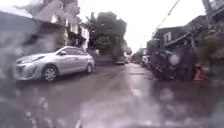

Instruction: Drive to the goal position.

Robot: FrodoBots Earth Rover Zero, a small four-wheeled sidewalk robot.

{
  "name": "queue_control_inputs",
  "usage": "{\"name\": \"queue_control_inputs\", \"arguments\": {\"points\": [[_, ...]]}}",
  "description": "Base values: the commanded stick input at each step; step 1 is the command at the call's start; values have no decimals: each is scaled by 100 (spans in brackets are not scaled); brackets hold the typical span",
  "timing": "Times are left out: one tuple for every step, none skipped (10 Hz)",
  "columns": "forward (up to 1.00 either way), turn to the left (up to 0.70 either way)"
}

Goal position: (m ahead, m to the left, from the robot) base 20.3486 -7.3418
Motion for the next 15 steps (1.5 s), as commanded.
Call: {"name": "queue_control_inputs", "arguments": {"points": [[100,-27],[100,-27],[100,-27],[100,-5],[100,0],[100,0],[100,0],[100,0],[100,0],[100,0],[100,0],[100,0],[100,0],[100,8],[100,27]]}}
